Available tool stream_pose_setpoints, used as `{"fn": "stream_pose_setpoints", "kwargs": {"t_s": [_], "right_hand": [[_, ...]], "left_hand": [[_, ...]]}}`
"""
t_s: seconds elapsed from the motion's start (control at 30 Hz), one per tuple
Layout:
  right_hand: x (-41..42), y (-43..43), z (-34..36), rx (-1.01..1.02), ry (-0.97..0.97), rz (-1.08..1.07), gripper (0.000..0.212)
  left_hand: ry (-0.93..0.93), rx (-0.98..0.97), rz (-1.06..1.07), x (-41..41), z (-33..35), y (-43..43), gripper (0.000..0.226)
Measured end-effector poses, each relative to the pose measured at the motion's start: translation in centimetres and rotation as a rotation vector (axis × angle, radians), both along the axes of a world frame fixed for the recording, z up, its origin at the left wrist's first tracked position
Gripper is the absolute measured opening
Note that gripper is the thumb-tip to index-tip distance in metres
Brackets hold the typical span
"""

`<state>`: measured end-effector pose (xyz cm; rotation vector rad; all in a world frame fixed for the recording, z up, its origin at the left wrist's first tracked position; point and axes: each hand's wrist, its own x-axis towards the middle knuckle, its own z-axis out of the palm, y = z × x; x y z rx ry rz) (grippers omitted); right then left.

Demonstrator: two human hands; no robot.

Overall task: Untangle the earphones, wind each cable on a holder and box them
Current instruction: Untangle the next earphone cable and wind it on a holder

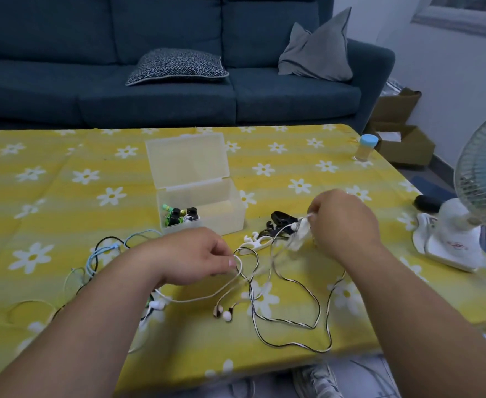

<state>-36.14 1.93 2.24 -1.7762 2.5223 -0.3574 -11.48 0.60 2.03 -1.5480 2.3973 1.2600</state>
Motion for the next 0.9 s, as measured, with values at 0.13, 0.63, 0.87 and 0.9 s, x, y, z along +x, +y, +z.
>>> {"fn": "stream_pose_setpoints", "kwargs": {"t_s": [0.13,0.63,0.87,0.9], "right_hand": [[1.0,0.4,2.0,-0.131,-0.054,0.057,0.019],[2.2,0.4,-1.7,0.211,-0.374,0.273,0.026],[2.2,-0.2,-3.9,0.312,-0.291,0.105,0.031],[2.4,-0.1,-4.2,0.323,-0.28,0.09,0.038]], "left_hand": [[0.302,-0.026,0.226,-0.8,0.2,0.1,0.014],[0.294,-0.063,0.403,-1.3,-1.4,-0.4,0.01],[0.274,-0.074,0.391,-1.3,-1.5,-0.5,0.009],[0.268,-0.073,0.386,-1.3,-1.6,-0.5,0.009]]}}
